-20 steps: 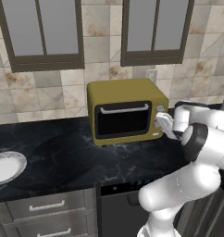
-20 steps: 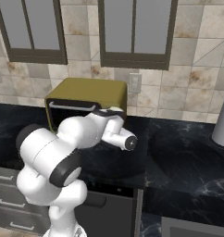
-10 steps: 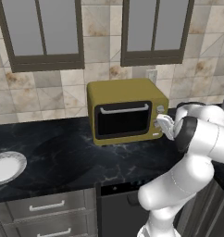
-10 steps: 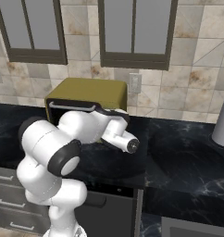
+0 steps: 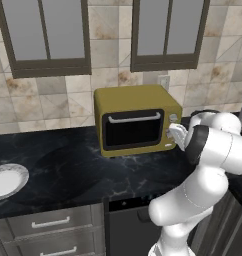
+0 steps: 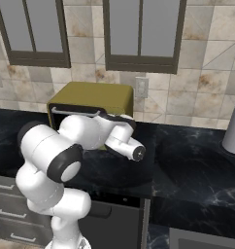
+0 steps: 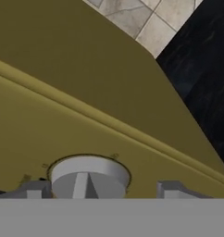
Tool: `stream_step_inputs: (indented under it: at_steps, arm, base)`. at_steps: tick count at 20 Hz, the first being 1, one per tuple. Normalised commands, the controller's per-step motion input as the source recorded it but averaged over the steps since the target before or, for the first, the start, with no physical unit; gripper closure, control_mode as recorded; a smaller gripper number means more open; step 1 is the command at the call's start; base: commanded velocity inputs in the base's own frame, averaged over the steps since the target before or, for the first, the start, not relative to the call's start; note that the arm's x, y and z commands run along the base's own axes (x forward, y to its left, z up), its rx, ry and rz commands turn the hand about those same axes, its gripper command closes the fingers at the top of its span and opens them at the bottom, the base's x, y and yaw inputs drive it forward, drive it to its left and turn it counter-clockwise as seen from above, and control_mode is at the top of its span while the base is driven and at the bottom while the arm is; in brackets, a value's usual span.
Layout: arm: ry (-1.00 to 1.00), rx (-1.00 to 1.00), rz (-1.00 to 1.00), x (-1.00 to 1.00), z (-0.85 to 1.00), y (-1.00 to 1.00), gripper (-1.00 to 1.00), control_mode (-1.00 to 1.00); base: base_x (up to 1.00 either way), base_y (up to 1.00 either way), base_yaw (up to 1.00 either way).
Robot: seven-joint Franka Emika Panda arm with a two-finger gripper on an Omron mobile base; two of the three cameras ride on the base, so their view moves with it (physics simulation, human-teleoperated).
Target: Pick up the bagel from the plate, place it on the toaster oven rack, close the door, and set the timer.
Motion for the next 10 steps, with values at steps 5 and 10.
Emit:
stream_step_inputs:
  at_steps: [5,10]
  arm:
    - [-0.01,0.13,-0.04,0.00,0.00,0.00,1.00,-1.00]
    - [0.00,0.31,-0.07,0.00,0.00,-0.07,1.00,-1.00]
  base:
    - [0.00,0.00,0.00]
    - [0.00,0.00,0.00]
